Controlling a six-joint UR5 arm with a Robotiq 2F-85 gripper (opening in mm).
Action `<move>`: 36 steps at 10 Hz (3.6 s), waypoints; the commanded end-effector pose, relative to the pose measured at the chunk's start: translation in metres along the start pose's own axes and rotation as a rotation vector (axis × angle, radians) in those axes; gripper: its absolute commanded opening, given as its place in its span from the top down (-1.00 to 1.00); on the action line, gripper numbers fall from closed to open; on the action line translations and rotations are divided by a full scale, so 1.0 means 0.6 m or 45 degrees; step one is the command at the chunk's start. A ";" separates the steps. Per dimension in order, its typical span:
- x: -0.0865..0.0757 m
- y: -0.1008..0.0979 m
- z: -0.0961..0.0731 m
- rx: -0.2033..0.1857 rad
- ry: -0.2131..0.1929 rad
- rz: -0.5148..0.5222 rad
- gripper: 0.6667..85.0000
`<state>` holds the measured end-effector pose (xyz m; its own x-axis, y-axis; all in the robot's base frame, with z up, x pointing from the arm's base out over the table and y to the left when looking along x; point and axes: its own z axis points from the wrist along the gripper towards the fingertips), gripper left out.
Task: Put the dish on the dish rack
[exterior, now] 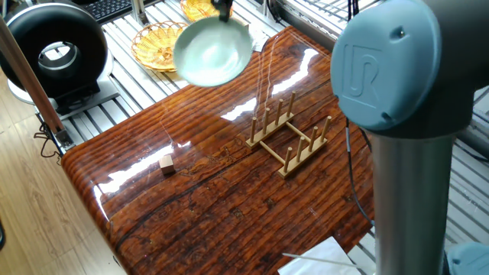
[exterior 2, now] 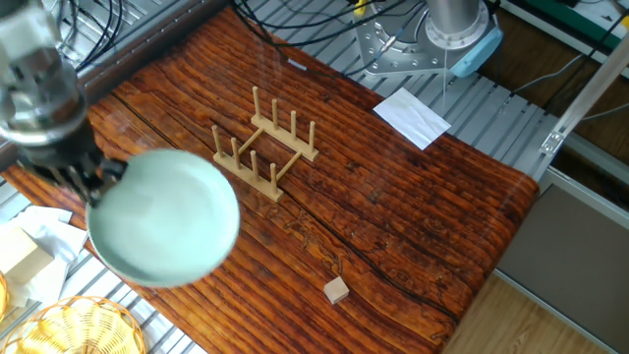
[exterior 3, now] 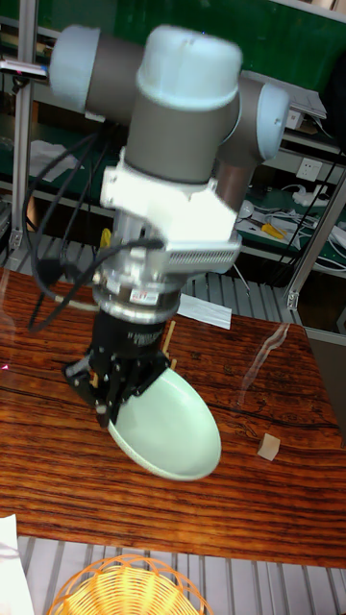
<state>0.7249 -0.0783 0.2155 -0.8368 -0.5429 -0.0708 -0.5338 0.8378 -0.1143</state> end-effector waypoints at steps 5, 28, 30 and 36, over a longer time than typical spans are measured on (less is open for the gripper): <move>0.083 -0.016 -0.076 0.205 0.146 -0.106 0.99; 0.041 0.043 -0.075 0.160 0.121 -0.084 0.99; 0.034 0.067 -0.072 0.092 0.095 -0.051 0.99; 0.027 0.095 -0.071 0.012 0.072 -0.018 0.99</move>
<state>0.6781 -0.0457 0.2500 -0.8345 -0.5510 0.0013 -0.5442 0.8238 -0.1588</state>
